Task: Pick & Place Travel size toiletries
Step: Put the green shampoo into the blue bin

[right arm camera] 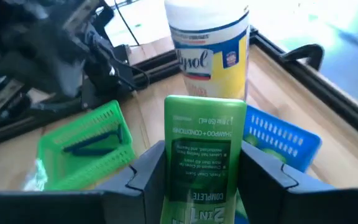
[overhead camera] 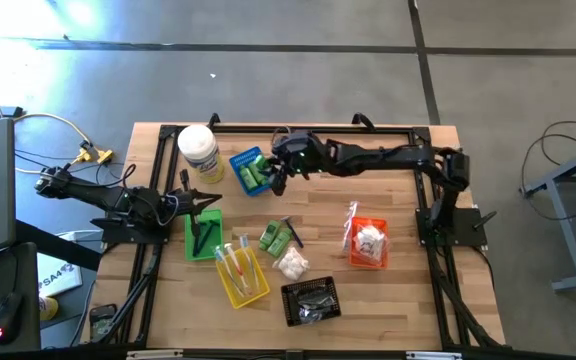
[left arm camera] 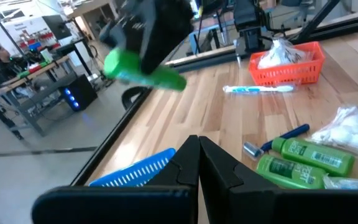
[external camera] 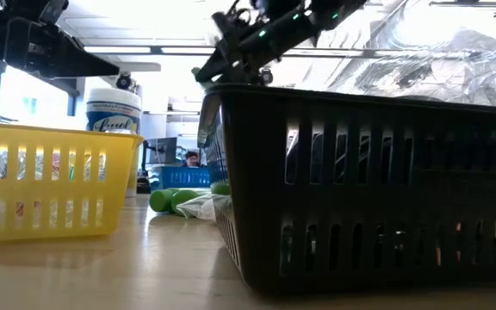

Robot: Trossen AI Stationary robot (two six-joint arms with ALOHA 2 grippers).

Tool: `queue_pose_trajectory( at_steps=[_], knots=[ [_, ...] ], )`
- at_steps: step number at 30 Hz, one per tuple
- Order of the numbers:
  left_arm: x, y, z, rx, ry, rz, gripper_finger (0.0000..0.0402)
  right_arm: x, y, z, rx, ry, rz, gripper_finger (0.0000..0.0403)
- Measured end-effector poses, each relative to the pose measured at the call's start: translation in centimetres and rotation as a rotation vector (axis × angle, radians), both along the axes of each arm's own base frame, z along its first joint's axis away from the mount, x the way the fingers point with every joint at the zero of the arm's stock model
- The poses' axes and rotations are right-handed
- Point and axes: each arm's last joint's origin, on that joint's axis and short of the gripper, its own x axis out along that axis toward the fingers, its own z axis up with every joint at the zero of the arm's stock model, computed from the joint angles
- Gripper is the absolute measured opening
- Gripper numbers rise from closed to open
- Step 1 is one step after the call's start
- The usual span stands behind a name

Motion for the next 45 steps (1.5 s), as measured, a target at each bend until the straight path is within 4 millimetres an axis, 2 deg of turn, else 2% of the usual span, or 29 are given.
queue_pose_trajectory(
  at_steps=[11,19,26,35,45],
  knots=[
    [0.0,0.0,0.0,0.004,0.005,-0.001,0.0000,5.7,-3.8,-4.3,0.115,0.069,0.007,0.0156],
    [0.0,0.0,-0.1,0.005,0.009,-0.003,0.0000,8.3,-5.8,-6.3,0.157,0.096,-0.046,0.0157],
    [0.0,0.0,-0.1,-0.004,0.007,-0.002,0.0000,8.5,-6.3,-8.2,0.178,0.152,-0.102,0.0159],
    [0.0,0.0,-0.1,-0.004,0.012,-0.002,0.0000,8.4,-6.4,-8.3,0.141,0.183,-0.104,0.0160],
    [0.0,0.0,-0.1,-0.004,0.011,-0.002,0.0000,8.1,-6.3,-8.7,0.189,0.227,-0.117,0.0175]
  ],
)
